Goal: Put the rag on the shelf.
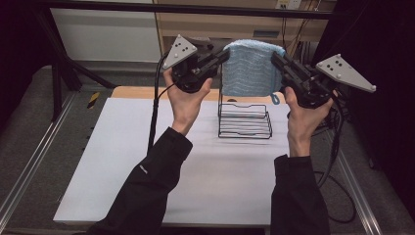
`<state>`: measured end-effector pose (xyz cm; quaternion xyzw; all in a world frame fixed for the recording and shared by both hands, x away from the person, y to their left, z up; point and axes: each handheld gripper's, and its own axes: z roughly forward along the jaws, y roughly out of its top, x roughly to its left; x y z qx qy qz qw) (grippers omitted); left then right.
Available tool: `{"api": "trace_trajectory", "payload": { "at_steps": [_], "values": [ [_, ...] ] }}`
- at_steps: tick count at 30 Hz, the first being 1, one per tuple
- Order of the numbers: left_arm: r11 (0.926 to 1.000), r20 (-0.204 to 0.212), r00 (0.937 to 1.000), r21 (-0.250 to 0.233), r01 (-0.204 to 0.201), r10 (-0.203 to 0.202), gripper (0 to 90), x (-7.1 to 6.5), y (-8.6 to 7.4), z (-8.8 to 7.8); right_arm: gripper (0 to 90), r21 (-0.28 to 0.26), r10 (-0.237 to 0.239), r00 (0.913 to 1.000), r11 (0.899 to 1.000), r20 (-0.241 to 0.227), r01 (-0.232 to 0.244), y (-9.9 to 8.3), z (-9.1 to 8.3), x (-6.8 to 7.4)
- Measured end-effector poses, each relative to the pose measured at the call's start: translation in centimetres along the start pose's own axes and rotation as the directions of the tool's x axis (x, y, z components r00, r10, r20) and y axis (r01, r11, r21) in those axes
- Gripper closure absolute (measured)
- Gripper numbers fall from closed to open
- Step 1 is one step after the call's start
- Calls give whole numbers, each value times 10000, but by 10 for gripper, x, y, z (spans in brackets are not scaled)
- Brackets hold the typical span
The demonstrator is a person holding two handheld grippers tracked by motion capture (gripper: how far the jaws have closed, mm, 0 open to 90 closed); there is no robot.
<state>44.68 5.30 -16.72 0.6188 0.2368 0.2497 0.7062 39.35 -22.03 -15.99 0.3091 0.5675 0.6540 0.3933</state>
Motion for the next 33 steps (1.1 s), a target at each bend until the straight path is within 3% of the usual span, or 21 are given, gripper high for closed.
{"api": "trace_trajectory", "payload": {
  "at_steps": [14,22,33],
  "values": [
    [9996,-286,9996,-263,-42,35,841,7,17,17,822,-210,-140,9998,9997,120,143,16,20,-14],
    [9995,-584,9979,-155,-278,269,841,13,23,31,822,-294,55,10000,9996,70,-53,18,34,-29],
    [9988,-978,9942,258,-419,442,841,30,6,51,821,-22,353,9993,9994,88,-352,-5,56,-48]
  ]
}}
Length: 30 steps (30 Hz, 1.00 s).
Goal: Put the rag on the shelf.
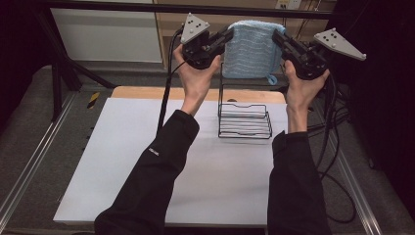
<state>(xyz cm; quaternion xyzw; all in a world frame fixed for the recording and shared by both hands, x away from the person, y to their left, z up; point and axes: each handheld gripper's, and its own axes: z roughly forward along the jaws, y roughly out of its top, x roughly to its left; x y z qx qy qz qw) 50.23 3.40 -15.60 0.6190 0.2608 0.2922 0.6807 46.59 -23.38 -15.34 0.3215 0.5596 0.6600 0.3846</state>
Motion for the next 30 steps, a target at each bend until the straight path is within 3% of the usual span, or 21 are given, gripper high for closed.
{"api": "trace_trajectory", "payload": {
  "at_steps": [1,5,9,30],
  "values": [
    [9999,44,9999,58,135,-135,842,1,-3,2,821,55,14,10000,10000,35,-15,-3,2,-2],
    [9993,-106,9999,372,-60,64,842,7,-14,7,821,300,23,10000,9995,49,-25,-16,7,-6],
    [9989,-64,10000,471,-5,8,841,9,-22,9,820,516,146,9998,9986,108,-151,-27,8,-11],
    [9900,549,9985,1413,-1,-78,841,3,-67,15,819,1524,264,9990,9878,354,-315,-66,-7,-28]
  ]
}}
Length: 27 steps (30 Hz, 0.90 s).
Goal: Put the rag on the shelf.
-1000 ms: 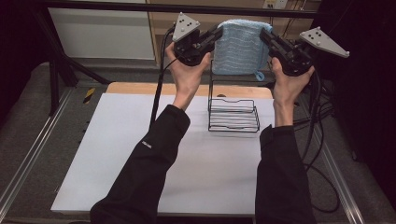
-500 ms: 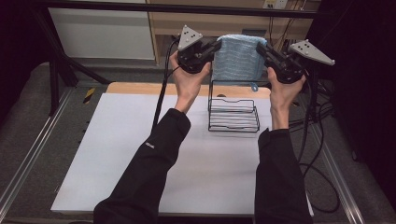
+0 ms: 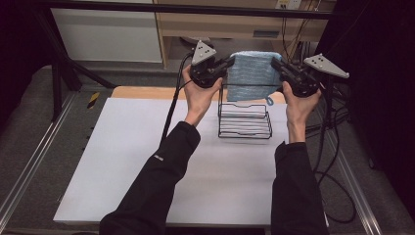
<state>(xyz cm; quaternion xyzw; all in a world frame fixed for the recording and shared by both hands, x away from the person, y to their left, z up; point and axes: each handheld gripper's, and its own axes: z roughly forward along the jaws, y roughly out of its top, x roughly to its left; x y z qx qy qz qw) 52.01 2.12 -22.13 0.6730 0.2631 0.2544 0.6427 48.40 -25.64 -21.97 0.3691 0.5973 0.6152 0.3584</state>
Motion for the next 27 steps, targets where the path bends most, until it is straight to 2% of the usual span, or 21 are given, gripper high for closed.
{"api": "trace_trajectory", "payload": {
  "at_steps": [6,13,18,23,27],
  "values": [
    [9993,265,9994,294,-237,229,840,-5,-1,0,818,194,54,10000,9998,-37,-53,-7,-8,-4],
    [9981,658,9975,543,-301,265,839,-7,-4,-5,812,461,113,9995,9989,-294,-100,-9,-16,-6],
    [9961,892,9956,795,-375,304,837,-10,-6,-8,811,663,4,9996,9978,-299,16,-10,-20,-7],
    [9937,1273,9916,1065,-357,220,831,-12,-6,-14,808,788,-4,9988,9969,-498,43,-12,-25,-7],
    [9896,1363,9905,1396,-356,164,827,-15,-7,-17,803,901,57,9980,9959,-633,0,-14,-28,-7]
  ]
}}
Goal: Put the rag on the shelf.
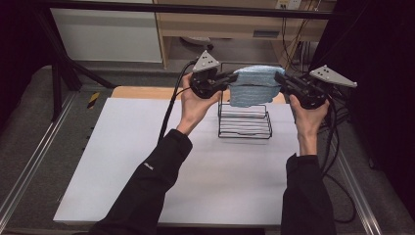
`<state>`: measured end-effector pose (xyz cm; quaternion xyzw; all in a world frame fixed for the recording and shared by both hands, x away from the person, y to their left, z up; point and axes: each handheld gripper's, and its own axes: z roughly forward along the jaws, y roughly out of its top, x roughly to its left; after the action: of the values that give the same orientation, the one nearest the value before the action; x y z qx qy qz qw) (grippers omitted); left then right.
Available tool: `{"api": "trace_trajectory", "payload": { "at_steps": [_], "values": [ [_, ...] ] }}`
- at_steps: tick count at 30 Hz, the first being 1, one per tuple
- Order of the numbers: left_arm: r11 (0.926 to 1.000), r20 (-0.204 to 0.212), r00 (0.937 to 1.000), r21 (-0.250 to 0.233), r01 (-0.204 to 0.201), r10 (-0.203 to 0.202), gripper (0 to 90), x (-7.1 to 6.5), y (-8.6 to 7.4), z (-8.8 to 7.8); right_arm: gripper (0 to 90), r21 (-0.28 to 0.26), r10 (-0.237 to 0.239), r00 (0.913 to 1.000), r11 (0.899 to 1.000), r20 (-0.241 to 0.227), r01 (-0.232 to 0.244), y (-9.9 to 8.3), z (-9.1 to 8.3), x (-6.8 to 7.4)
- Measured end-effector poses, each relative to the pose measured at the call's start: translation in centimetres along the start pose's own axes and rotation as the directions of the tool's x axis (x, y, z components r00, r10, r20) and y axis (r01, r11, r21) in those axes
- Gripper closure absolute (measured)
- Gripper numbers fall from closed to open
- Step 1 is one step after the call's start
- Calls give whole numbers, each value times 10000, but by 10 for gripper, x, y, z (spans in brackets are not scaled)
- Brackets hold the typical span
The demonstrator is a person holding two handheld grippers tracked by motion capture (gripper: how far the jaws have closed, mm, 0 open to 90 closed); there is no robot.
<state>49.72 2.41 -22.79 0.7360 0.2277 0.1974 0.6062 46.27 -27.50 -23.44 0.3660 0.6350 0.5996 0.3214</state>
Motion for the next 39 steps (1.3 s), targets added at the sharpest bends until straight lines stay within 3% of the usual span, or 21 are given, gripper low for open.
{"api": "trace_trajectory", "payload": {
  "at_steps": [8,15,19,25,30,33,36,39],
  "values": [
    [9973,63,9999,711,-154,150,814,-8,-3,-1,797,316,46,9996,9995,-274,-37,-8,-6,1],
    [9961,134,9999,882,15,-27,794,-9,-4,-1,800,389,54,9989,9992,-456,-37,-16,-6,-2],
    [9969,136,9993,708,329,-340,742,-8,4,-10,803,401,40,9983,9992,-588,-16,-17,-7,-3],
    [9965,21,9966,166,822,-823,752,-3,21,-22,803,325,32,9970,9995,-769,-7,-21,-7,-5],
    [9901,-218,9930,761,1176,-1163,830,1,21,-10,801,291,-6,9953,9996,-971,35,-24,-7,-7],
    [9826,39,9886,1104,1492,-1506,878,3,16,-2,797,265,-70,9944,9996,-1052,99,-25,-8,-8],
    [9797,198,9888,1398,1436,-1477,896,1,11,1,792,315,-120,9938,9994,-1109,156,-26,-8,-8],
    [9797,377,9921,1660,1122,-1200,897,-2,6,2,780,348,-112,9934,9993,-1139,153,-26,-9,-7]
  ]
}}
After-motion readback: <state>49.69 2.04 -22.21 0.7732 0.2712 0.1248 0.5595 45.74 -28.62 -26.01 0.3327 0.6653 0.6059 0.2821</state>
